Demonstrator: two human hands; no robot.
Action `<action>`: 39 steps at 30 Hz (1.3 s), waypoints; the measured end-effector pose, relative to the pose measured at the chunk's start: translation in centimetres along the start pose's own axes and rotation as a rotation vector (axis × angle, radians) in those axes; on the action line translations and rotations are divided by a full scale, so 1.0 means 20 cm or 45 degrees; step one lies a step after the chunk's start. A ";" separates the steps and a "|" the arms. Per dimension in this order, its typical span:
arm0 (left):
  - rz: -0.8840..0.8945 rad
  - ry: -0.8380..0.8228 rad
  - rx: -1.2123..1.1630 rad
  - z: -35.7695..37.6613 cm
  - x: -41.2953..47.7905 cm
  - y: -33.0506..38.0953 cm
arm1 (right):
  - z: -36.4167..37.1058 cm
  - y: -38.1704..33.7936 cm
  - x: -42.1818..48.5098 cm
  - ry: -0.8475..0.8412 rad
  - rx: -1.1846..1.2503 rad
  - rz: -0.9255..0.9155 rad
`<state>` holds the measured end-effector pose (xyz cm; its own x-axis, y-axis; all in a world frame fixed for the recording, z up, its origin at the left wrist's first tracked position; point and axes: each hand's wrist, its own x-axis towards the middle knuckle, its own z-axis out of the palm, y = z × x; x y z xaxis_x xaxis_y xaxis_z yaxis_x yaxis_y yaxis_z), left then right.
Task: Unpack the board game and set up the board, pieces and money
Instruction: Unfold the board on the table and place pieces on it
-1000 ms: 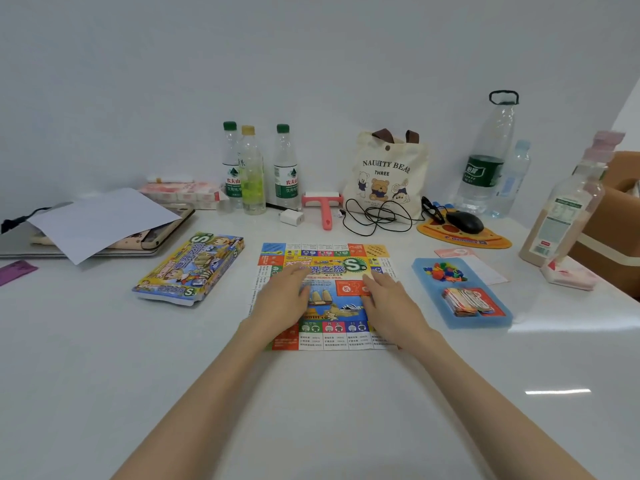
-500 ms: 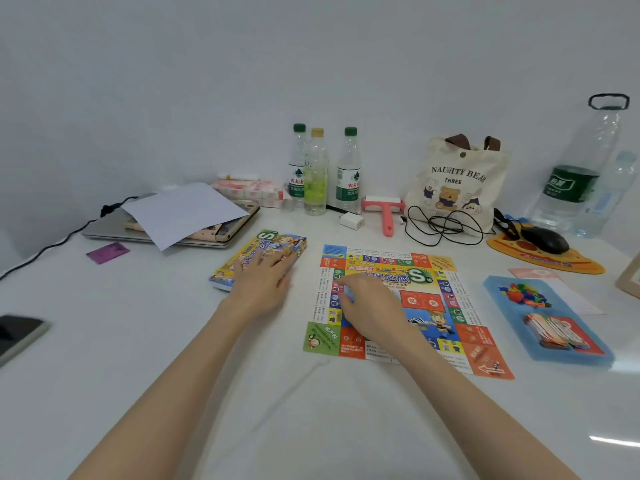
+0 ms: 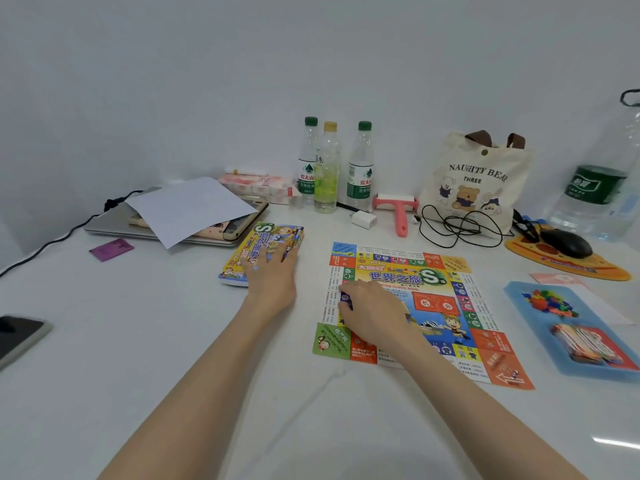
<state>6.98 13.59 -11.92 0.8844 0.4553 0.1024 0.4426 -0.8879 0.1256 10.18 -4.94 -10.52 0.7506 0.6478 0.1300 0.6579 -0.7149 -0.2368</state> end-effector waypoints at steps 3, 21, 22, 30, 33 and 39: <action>-0.003 -0.011 0.020 0.00 0.01 -0.01 | 0.00 0.00 0.01 0.005 0.025 -0.020; 0.285 0.278 -0.481 -0.26 -0.18 0.46 | -0.28 0.40 -0.22 0.280 0.215 0.259; 0.294 0.243 -0.575 -0.26 -0.20 0.52 | -0.30 0.45 -0.26 0.304 0.215 0.291; 0.463 0.006 -0.605 -0.22 -0.31 0.89 | -0.44 0.84 -0.46 0.342 0.036 0.540; 0.523 -0.218 -0.379 -0.15 -0.33 0.98 | -0.44 0.96 -0.52 0.228 -0.095 0.696; 0.562 -0.294 -0.184 -0.05 -0.39 1.07 | -0.40 1.03 -0.59 0.098 -0.130 0.789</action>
<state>9.31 -8.92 -8.97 0.9991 -0.0014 -0.0417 0.0094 -0.9667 0.2559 15.43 -29.39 -9.26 0.9938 0.0875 0.0684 0.0994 -0.9752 -0.1977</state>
